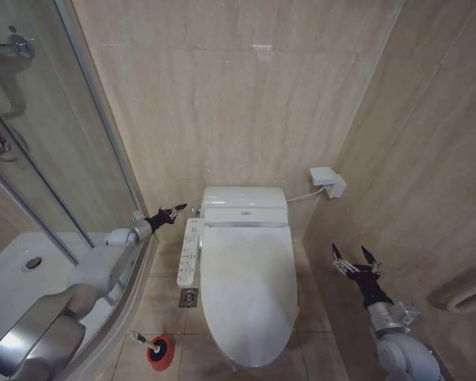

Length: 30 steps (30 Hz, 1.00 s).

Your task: Open the toilet lid, clean the toilet bowl with a toilet brush, close the toilet lid, and flush.

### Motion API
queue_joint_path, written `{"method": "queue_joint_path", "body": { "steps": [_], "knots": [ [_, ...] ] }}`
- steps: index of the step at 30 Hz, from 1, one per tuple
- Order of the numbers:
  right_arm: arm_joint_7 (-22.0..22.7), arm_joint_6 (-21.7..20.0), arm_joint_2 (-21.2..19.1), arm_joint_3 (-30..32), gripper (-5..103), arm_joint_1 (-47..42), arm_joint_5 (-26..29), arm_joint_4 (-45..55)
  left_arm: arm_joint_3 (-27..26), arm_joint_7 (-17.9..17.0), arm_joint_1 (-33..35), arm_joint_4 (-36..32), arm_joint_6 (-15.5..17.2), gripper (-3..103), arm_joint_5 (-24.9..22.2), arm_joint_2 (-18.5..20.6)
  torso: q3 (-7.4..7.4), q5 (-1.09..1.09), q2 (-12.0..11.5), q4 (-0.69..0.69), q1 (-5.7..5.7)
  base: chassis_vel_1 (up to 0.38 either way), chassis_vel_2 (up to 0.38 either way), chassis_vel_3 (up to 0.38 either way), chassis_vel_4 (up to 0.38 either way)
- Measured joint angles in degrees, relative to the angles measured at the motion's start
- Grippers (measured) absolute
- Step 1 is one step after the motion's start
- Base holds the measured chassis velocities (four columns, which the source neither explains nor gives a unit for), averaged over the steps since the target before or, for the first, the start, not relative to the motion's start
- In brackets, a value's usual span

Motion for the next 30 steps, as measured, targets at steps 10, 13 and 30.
{"method": "queue_joint_path", "body": {
  "steps": [10,13,30],
  "knots": [
    [0.00,0.00,0.00,0.00,100,0.00,0.00,0.00,0.02,-2.29,0.79,-2.24,1.47,0,-0.43,1.67,0.00,-0.02,0.00,-0.01,0.00,0.000,0.000,0.000,0.000],
    [0.00,0.00,0.00,0.00,100,0.00,0.00,0.00,0.01,-2.22,1.03,-2.52,1.47,0,-0.50,2.29,0.00,-0.01,0.00,0.01,0.00,0.000,0.000,0.000,0.000],
    [0.00,0.00,0.00,0.00,100,0.00,0.00,0.00,-0.05,-1.92,2.57,-5.06,1.30,0,-1.68,4.02,0.00,-0.02,0.00,-0.01,0.01,-0.016,0.015,0.019,-0.015]
  ]
}}
